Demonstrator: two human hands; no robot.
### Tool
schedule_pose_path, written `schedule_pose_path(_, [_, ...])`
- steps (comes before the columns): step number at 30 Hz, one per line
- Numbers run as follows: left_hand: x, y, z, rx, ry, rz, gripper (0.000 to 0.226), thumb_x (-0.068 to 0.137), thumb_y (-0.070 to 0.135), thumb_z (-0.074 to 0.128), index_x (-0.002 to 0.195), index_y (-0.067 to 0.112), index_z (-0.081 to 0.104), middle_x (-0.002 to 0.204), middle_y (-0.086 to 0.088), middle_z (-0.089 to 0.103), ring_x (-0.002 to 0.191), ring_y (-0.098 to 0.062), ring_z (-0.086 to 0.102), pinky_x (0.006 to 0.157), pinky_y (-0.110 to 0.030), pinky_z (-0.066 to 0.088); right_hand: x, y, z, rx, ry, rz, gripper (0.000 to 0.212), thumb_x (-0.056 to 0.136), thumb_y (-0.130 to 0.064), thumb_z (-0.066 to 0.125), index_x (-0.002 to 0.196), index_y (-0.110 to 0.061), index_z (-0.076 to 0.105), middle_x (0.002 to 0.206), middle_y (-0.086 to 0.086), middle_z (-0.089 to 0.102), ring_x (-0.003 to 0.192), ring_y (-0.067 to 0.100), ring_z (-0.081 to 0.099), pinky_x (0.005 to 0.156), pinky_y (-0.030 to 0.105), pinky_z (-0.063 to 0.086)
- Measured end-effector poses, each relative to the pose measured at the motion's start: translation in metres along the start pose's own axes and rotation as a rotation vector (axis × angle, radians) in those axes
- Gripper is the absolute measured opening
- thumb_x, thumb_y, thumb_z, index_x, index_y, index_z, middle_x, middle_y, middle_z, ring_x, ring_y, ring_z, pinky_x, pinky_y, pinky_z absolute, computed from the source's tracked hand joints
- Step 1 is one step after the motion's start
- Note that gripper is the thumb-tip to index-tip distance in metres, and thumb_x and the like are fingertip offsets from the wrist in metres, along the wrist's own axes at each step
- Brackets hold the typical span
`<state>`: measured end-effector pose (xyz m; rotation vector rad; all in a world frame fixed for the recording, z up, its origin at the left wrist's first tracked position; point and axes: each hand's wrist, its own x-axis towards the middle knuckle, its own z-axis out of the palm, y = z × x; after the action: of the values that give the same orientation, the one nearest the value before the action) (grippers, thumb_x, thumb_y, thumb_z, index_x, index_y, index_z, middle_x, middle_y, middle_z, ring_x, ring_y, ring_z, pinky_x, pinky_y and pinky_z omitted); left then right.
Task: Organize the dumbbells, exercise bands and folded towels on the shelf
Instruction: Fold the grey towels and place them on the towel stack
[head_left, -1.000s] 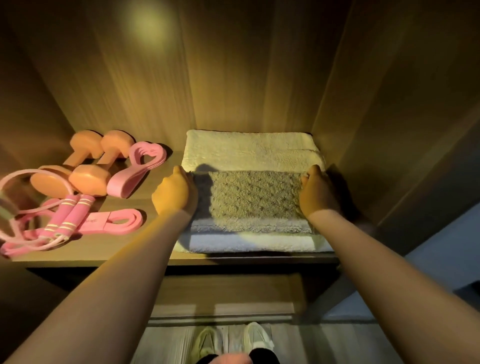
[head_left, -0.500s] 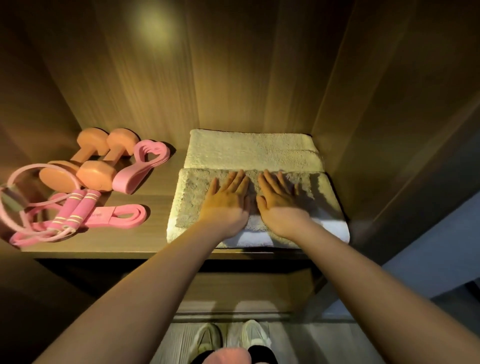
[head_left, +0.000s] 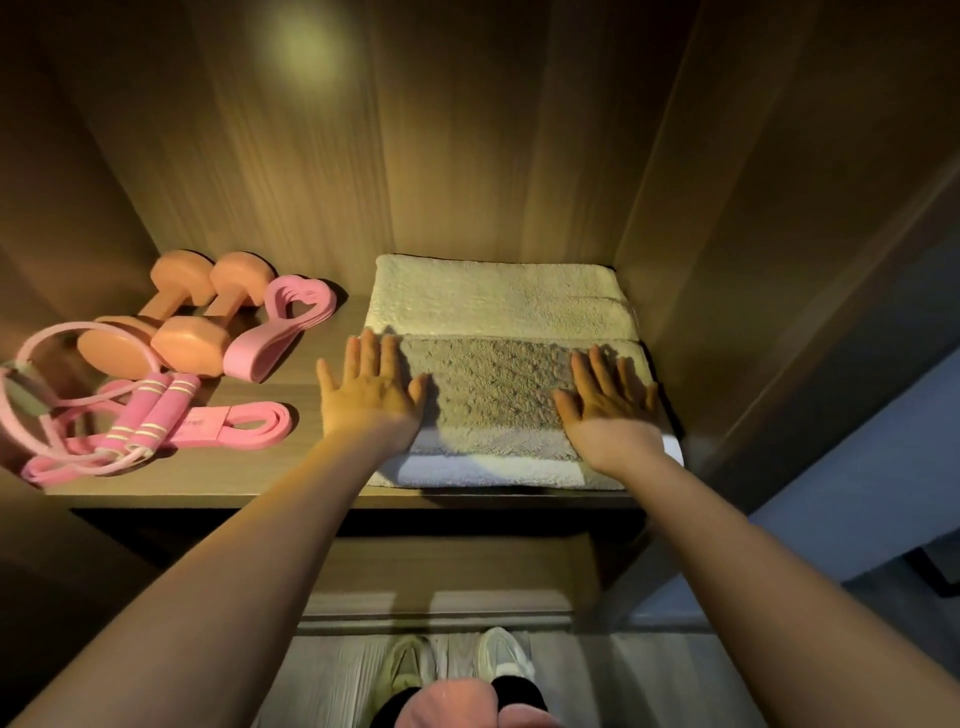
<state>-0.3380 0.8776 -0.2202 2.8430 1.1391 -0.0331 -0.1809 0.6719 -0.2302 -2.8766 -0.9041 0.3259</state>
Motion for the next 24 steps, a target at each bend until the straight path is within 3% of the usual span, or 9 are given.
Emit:
schedule_pose_path(3, [-0.004, 0.015, -0.013, 0.144, 0.097, -0.042, 0.071, 0.1, 0.045, 0.016, 0.149, 0.011, -0.022, 0.154, -0.016, -0.033, 0.144, -0.033, -0.028, 0.116, -0.06, -0.007, 0.002, -0.001, 0.002, -0.002, 0.004, -0.001, 0.061, 0.098, -0.06, 0.009, 0.152, -0.04, -0.012, 0.159, -0.014, -0.024, 0.147, 0.018, -0.023, 0.119, 0.05, -0.01])
schedule_pose_path(6, [-0.007, 0.064, -0.022, 0.121, 0.177, 0.229, 0.078, 0.097, 0.043, 0.024, 0.14, 0.009, -0.031, 0.151, -0.013, -0.038, 0.141, -0.031, -0.032, 0.117, -0.059, -0.008, 0.003, -0.003, 0.003, 0.008, 0.039, 0.015, 0.06, 0.099, -0.056, 0.011, 0.153, -0.039, -0.009, 0.16, -0.012, -0.021, 0.148, 0.019, -0.019, 0.119, 0.05, -0.009])
schedule_pose_path(10, [-0.014, 0.103, -0.007, -0.004, 0.007, 0.391, 0.064, 0.102, 0.042, 0.015, 0.153, 0.014, -0.012, 0.161, -0.005, -0.021, 0.147, -0.021, -0.02, 0.121, -0.047, -0.008, 0.004, -0.002, 0.006, 0.0, 0.063, 0.02, 0.06, 0.1, -0.055, 0.011, 0.153, -0.038, -0.01, 0.16, -0.013, -0.019, 0.148, 0.017, -0.017, 0.119, 0.049, -0.006])
schedule_pose_path(16, [-0.005, 0.037, 0.005, 0.084, 0.019, 0.295, 0.065, 0.099, 0.054, 0.003, 0.151, 0.021, -0.018, 0.159, -0.003, -0.02, 0.148, -0.023, -0.015, 0.121, -0.051, -0.003, 0.003, 0.001, 0.004, -0.008, 0.02, -0.001, 0.061, 0.098, -0.059, 0.009, 0.152, -0.04, -0.012, 0.159, -0.015, -0.023, 0.147, 0.017, -0.021, 0.119, 0.05, -0.009])
schedule_pose_path(22, [-0.007, -0.006, 0.006, -0.046, 0.008, 0.158, 0.068, 0.101, 0.052, 0.013, 0.156, 0.015, -0.006, 0.163, -0.004, -0.014, 0.149, -0.019, -0.015, 0.121, -0.049, -0.005, -0.003, -0.012, -0.01, -0.081, 0.03, 0.006, 0.06, 0.1, -0.053, 0.008, 0.154, -0.034, -0.011, 0.16, -0.008, -0.022, 0.146, 0.022, -0.025, 0.113, 0.058, -0.018])
schedule_pose_path(24, [-0.006, -0.003, 0.01, -0.067, 0.035, 0.152, 0.068, 0.101, 0.05, 0.016, 0.156, 0.015, -0.003, 0.163, -0.004, -0.011, 0.15, -0.02, -0.013, 0.12, -0.051, -0.004, -0.009, -0.03, -0.019, -0.077, 0.091, -0.077, 0.059, 0.101, -0.049, 0.008, 0.152, -0.034, -0.015, 0.158, -0.008, -0.028, 0.143, 0.019, -0.03, 0.109, 0.053, -0.025])
